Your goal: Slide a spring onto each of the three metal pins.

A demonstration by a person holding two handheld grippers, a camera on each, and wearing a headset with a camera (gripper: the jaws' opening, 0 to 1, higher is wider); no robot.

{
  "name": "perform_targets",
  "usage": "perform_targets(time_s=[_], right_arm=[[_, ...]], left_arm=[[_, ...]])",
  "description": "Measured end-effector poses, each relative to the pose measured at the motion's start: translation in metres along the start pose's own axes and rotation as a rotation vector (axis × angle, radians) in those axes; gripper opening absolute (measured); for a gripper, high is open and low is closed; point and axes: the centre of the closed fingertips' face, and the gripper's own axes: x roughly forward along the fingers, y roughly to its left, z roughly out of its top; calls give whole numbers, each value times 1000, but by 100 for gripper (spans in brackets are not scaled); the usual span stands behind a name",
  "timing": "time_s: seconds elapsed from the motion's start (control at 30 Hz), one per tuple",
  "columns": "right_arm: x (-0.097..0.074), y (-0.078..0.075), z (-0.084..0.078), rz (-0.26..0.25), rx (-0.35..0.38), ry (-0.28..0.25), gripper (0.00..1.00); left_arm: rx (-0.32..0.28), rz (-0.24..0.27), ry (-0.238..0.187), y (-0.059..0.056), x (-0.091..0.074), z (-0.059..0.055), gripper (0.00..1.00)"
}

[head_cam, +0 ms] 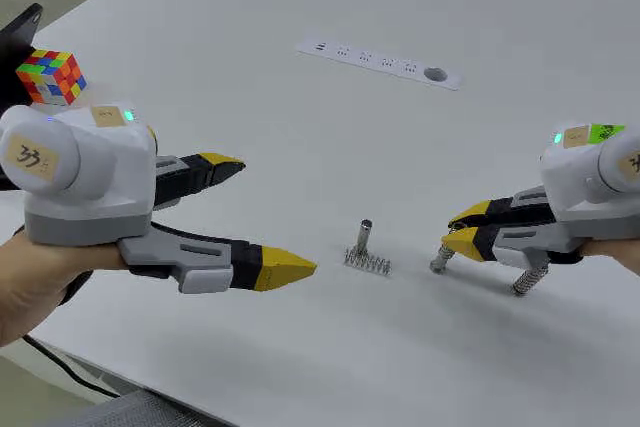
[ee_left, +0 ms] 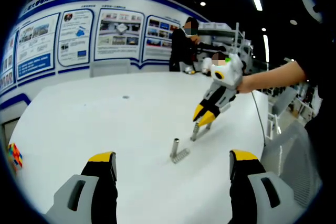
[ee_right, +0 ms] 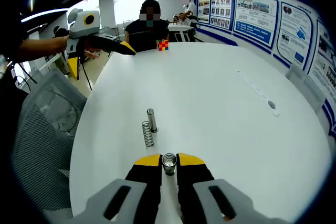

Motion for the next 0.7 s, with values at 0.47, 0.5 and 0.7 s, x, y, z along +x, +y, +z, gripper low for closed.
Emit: perform_targets(time_s=[0.47,0.5,0.7], right_arm=[[11,-1,-15,4,17,39,11],[11,0,-16,6,14,44,11],[15,1,-20,7,11,55,12]], left_arm=[[-4,1,11,0,-1,-2,90],[-6,1,11,-1,-1,-3,90],[-7,4,14,0,-3,-3,90]])
